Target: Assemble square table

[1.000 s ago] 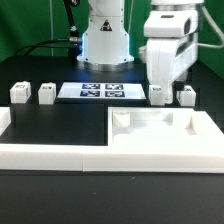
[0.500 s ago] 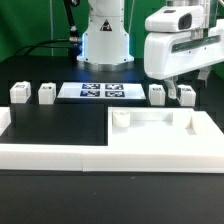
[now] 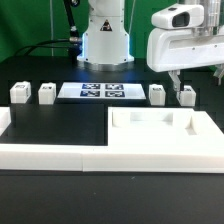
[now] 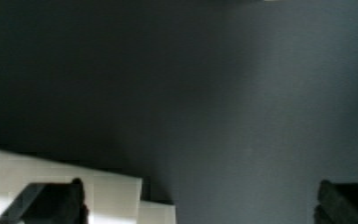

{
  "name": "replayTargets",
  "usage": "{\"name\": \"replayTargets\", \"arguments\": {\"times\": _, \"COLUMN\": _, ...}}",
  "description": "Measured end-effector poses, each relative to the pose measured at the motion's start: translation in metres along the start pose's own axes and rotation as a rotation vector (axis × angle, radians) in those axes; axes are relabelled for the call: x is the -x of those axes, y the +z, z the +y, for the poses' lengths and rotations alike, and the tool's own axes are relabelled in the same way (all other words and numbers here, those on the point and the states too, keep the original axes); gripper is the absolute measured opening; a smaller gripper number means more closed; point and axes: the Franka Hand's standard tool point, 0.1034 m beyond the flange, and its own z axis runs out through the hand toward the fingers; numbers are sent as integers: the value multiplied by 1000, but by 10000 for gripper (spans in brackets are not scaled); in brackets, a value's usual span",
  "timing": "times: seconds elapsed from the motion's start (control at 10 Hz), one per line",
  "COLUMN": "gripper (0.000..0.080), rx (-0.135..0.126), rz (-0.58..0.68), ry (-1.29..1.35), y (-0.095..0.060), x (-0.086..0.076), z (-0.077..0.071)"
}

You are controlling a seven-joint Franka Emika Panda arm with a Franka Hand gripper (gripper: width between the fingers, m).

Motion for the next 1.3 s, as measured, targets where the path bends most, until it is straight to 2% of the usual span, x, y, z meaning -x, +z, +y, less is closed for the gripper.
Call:
{"name": "replayTargets", "arguments": {"times": 0.4, "gripper": 649, "rx": 3, "rz": -38, "ry": 0, "y": 0, "x": 2, "z": 0}}
{"name": "replayTargets", "arguments": {"times": 0.5, "gripper": 649, "rx": 13, "rz": -97, "ry": 23, "y": 1, "x": 10, "z": 0}}
{"name": "replayTargets", "arguments": {"times": 0.6, "gripper": 649, "rx": 57, "rz": -232, "ry": 99, "y": 1, "x": 27, "z": -8}}
{"name": "replayTargets", "arguments": {"times": 0.7, "gripper": 649, "rx": 87, "rz": -315, "ry": 106, "y": 3, "x": 34, "z": -14}}
{"name": "replayTargets", "arguments": {"times": 0.8, "gripper": 649, "rx": 103, "rz": -398, "ry": 111, "y": 8, "x": 42, "z": -12}}
{"name": "replayTargets", "arguments": {"times": 1.1, "gripper": 649, "rx": 103, "rz": -590, "ry": 123, "y": 10, "x": 45, "z": -10}}
{"name": "replayTargets", "arguments": {"times": 1.3, "gripper": 649, "rx": 113, "rz": -705, "ry": 127, "y": 10, "x": 50, "z": -7}}
